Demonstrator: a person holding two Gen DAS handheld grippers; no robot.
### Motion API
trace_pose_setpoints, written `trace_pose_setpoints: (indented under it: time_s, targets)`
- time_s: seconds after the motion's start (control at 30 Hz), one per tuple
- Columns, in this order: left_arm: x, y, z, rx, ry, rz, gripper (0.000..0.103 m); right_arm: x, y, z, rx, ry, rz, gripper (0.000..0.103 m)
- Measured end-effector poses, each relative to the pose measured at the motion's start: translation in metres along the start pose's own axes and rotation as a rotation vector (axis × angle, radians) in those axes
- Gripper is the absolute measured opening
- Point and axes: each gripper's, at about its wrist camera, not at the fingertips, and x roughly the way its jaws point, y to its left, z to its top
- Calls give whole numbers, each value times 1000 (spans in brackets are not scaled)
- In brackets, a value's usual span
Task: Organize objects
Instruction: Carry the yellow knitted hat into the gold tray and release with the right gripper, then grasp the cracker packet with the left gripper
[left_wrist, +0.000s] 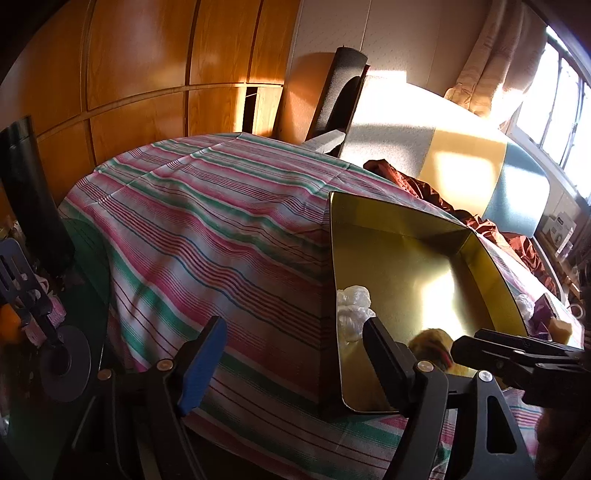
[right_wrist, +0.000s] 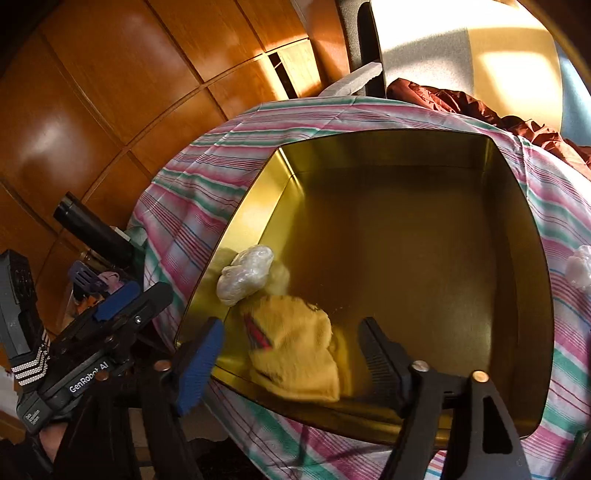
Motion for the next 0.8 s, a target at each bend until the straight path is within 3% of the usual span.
trace_pose_setpoints:
  time_s: [0.2, 0.43, 0.6, 0.8]
  targets:
    - [-1, -10, -2, 28, 0, -16, 77, -35, -23, -9, 48, -66, -71, 88]
    - [-9, -45, -2, 129, -9, -91, 80, -96, -88, -31, 190, -156, -206, 88]
    - [-23, -87, 0, 240, -26, -190, 81, -158, -153, -57, 327, -220, -350, 88]
    - [-40, -164, -5, 425, -28, -376, 83, -237, -240, -103, 587, -324, -535, 88]
